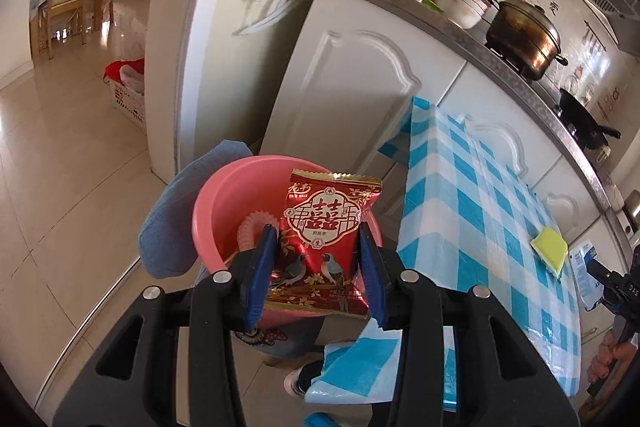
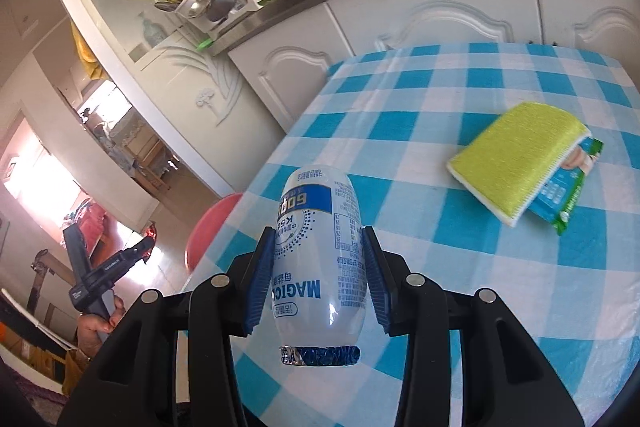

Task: Collect trash
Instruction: 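Carry the wrapper and bottle to the red bucket and release both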

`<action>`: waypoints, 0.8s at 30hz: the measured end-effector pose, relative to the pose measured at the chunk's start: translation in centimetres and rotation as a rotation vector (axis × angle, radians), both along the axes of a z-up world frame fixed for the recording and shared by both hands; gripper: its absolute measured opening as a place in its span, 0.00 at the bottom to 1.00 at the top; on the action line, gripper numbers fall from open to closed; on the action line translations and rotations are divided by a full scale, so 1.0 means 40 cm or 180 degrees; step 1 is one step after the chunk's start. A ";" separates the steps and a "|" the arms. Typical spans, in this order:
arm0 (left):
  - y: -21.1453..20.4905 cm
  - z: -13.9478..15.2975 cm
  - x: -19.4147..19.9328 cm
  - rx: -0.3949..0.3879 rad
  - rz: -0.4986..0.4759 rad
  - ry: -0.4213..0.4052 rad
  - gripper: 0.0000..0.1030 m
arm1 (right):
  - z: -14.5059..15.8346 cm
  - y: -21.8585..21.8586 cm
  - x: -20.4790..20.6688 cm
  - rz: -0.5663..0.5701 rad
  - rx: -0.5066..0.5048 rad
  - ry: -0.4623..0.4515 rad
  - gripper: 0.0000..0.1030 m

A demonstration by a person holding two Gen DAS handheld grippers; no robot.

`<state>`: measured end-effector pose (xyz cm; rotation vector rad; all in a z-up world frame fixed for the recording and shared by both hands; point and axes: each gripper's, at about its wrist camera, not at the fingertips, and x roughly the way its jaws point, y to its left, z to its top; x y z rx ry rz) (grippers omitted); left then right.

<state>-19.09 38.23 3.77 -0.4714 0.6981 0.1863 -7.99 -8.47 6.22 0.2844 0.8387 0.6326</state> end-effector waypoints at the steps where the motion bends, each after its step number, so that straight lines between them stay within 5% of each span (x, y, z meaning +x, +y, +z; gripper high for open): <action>1: 0.015 0.003 -0.003 -0.0026 0.0039 -0.0018 0.41 | 0.011 0.024 0.003 0.0060 0.0029 -0.0003 0.43; 12: 0.079 0.010 -0.004 -0.0221 0.0156 -0.0185 0.41 | 0.094 0.354 0.054 0.0777 0.0072 0.0001 0.43; 24: 0.040 -0.077 0.081 -0.0265 -0.0007 0.0036 0.41 | 0.029 0.679 0.108 0.1301 -0.0396 -0.0031 0.43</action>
